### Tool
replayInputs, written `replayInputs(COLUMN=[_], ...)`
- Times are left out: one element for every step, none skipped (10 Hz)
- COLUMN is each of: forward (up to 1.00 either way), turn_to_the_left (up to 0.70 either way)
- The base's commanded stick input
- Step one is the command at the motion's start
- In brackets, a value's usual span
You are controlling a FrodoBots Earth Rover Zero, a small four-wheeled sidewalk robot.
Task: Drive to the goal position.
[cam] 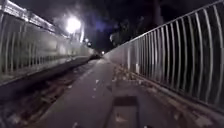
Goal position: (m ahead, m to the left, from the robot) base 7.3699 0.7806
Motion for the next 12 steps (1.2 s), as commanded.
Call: replayInputs(forward=[0.45,0.45,0.45,0.45,0.45,0.45,0.45,0.31,0.30,0.30,0.30,0.30], turn_to_the_left=[0.01,0.01,0.01,0.01,0.01,0.01,0.01,0.01,0.01,0.01,0.01,0.01])
